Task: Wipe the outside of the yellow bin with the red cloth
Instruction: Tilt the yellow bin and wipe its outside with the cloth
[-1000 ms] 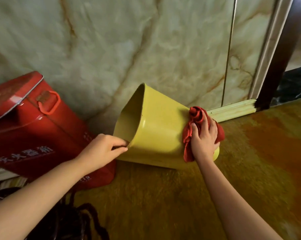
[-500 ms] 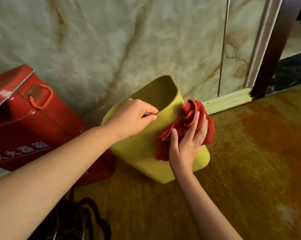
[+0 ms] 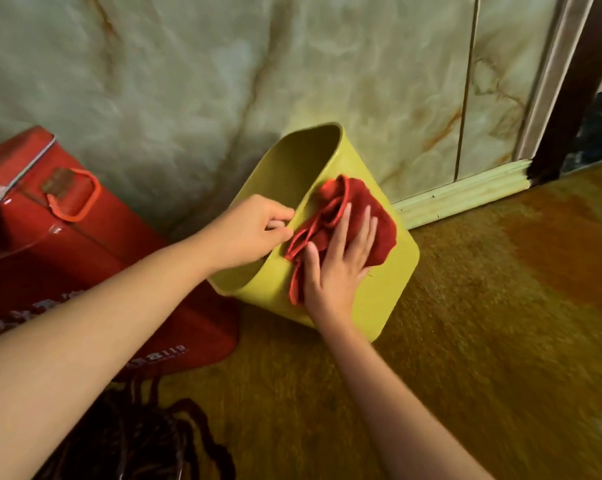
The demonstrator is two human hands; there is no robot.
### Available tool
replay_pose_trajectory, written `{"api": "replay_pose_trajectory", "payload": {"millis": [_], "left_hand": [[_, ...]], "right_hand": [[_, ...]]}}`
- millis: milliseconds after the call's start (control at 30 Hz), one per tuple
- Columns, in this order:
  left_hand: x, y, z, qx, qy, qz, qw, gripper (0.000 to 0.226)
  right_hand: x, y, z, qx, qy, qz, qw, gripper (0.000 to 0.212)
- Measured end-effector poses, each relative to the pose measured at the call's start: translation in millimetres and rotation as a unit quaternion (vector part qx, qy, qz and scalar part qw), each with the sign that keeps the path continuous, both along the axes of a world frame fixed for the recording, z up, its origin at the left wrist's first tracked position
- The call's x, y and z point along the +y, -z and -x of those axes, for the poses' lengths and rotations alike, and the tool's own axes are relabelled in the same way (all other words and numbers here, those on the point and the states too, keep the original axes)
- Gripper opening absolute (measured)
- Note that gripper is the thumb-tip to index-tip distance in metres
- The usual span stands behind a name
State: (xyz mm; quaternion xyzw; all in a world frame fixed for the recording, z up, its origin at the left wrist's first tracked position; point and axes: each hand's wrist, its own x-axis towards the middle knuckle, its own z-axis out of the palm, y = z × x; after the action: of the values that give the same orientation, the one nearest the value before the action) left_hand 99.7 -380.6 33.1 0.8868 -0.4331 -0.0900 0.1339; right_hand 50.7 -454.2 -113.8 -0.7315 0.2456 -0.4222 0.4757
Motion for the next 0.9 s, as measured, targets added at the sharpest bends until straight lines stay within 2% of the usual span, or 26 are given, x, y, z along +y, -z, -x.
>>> {"api": "replay_pose_trajectory", "payload": {"millis": [200, 267, 367, 400, 467, 533, 600, 633, 700, 767, 800, 900], "left_hand": [[15, -2, -12, 0.009, -0.057, -0.03, 0.998, 0.014], [8, -1, -6, 0.038, -0.061, -0.024, 0.997, 0.023], [-14, 2, -1, 0.068, -0.076, 0.002, 0.995, 0.028], [-20, 2, 0, 0.075, -0.082, 0.004, 0.994, 0.025], [-28, 3, 0, 0.074, -0.071, -0.008, 0.995, 0.013], [-30, 2, -1, 0.077, -0.052, -0.02, 0.995, 0.013], [-30, 2, -4, 0.086, -0.051, -0.018, 0.995, 0.017], [-30, 2, -6, 0.094, -0.058, -0.013, 0.994, 0.015], [-33, 3, -6, 0.108, -0.077, -0.003, 0.991, 0.008], [-40, 6, -3, 0.165, -0.103, 0.026, 0.981, 0.034], [-44, 9, -3, 0.189, -0.112, 0.044, 0.975, 0.041], [-32, 9, 1, 0.153, -0.083, 0.049, 0.984, 0.046]], "right_hand": [[13, 47, 5, 0.013, -0.034, -0.015, 0.999, 0.065], [1, 60, 10, 0.036, -0.016, -0.107, 0.993, 0.065], [-32, 72, 17, 0.103, 0.011, -0.295, 0.95, 0.065], [-39, 68, 17, 0.112, 0.007, -0.32, 0.941, 0.064], [-35, 47, 13, 0.068, -0.009, -0.267, 0.961, 0.061], [-19, 18, 4, -0.018, -0.04, -0.123, 0.991, 0.058], [-14, 5, -7, -0.052, -0.072, -0.025, 0.996, 0.057], [-18, 9, -8, -0.046, -0.076, -0.016, 0.996, 0.057], [-35, 29, -5, -0.011, -0.057, -0.097, 0.994, 0.056], [-56, 56, 3, 0.058, -0.035, -0.236, 0.969, 0.058], [-60, 64, 7, 0.082, -0.04, -0.277, 0.957, 0.058], [-50, 63, 9, 0.051, -0.054, -0.255, 0.964, 0.058]]}}
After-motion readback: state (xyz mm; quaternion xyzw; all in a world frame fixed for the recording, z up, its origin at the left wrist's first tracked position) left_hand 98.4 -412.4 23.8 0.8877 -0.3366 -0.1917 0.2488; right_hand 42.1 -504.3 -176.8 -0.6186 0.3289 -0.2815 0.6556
